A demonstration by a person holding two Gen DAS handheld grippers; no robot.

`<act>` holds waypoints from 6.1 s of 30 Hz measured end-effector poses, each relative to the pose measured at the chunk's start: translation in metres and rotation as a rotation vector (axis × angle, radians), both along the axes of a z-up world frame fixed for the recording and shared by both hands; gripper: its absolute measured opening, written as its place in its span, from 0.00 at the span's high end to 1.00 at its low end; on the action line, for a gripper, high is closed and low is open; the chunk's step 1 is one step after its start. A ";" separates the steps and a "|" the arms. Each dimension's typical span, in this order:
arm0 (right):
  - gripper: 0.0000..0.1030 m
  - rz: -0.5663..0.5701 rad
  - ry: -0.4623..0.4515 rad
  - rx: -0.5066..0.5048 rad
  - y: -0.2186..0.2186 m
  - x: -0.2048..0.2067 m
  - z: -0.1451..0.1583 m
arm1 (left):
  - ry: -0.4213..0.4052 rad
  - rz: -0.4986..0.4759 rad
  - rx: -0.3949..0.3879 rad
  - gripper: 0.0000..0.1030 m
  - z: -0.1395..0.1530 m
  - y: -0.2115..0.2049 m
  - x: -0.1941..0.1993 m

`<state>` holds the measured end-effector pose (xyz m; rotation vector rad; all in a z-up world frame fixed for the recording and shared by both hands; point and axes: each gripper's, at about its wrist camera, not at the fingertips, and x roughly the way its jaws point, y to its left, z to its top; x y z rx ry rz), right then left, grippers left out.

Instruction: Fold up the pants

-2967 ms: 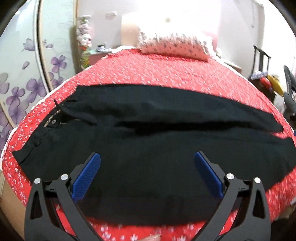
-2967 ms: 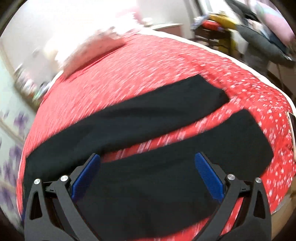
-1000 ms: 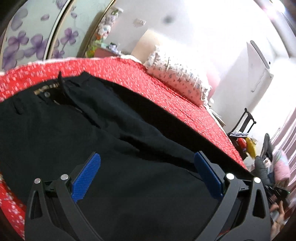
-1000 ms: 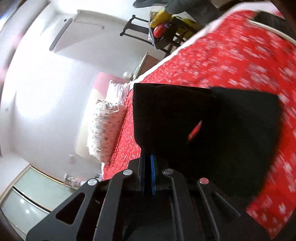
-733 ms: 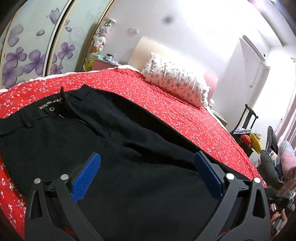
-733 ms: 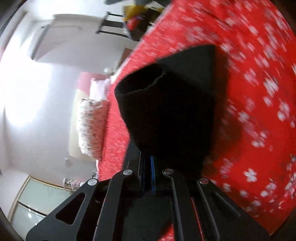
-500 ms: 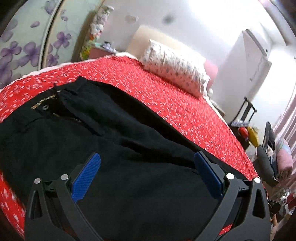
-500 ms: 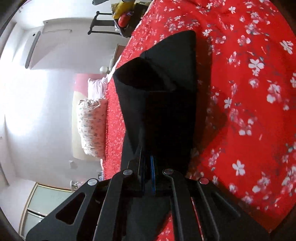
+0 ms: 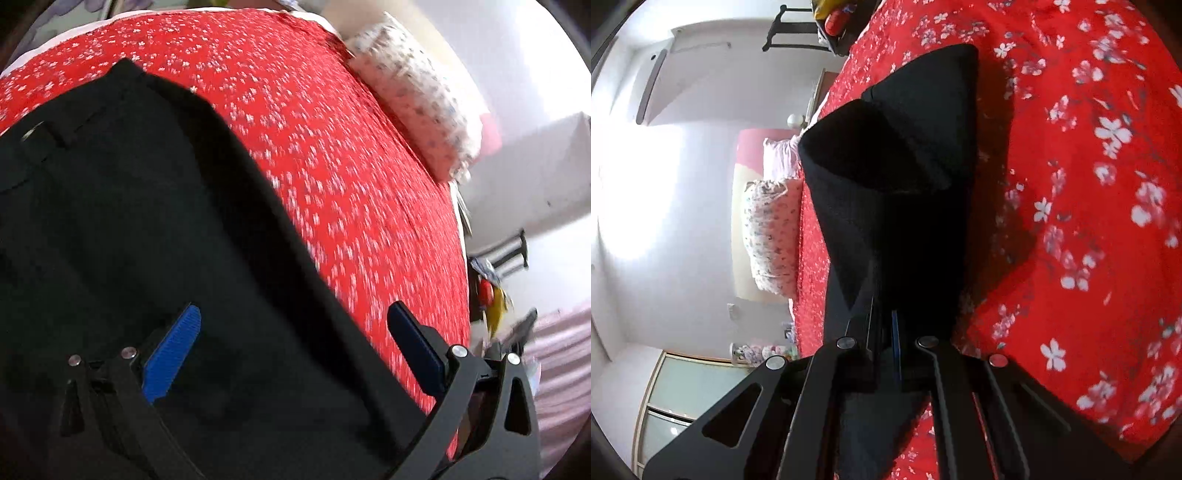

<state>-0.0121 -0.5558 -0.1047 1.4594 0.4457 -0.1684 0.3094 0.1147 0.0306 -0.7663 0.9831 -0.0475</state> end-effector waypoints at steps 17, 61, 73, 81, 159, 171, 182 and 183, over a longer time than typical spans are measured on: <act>0.96 0.039 0.022 -0.045 -0.006 0.017 -0.001 | 0.179 0.143 0.259 0.62 -0.044 0.009 0.078; 0.95 -0.097 -0.045 -0.140 -0.052 -0.022 -0.002 | -0.310 0.400 -0.039 0.47 -0.048 0.108 -0.277; 0.96 -0.121 -0.093 -0.129 -0.056 -0.020 0.002 | -0.333 0.470 0.030 0.93 -0.047 0.127 -0.295; 0.96 -0.119 -0.025 -0.181 -0.070 -0.017 0.003 | -0.259 0.474 0.077 0.92 -0.049 0.121 -0.298; 0.44 0.704 -0.214 -0.897 0.173 0.149 0.084 | -0.301 0.520 -0.225 0.21 -0.059 0.185 -0.297; 0.42 0.577 -0.233 -0.762 0.114 0.136 0.067 | -0.417 0.563 -0.233 0.20 -0.035 0.188 -0.322; 0.38 0.620 -0.240 -0.808 0.135 0.137 0.064 | -0.281 0.499 -0.310 0.72 -0.059 0.192 -0.271; 0.38 0.621 -0.240 -0.808 0.135 0.137 0.064 | -0.260 0.504 -0.290 0.84 -0.060 0.192 -0.270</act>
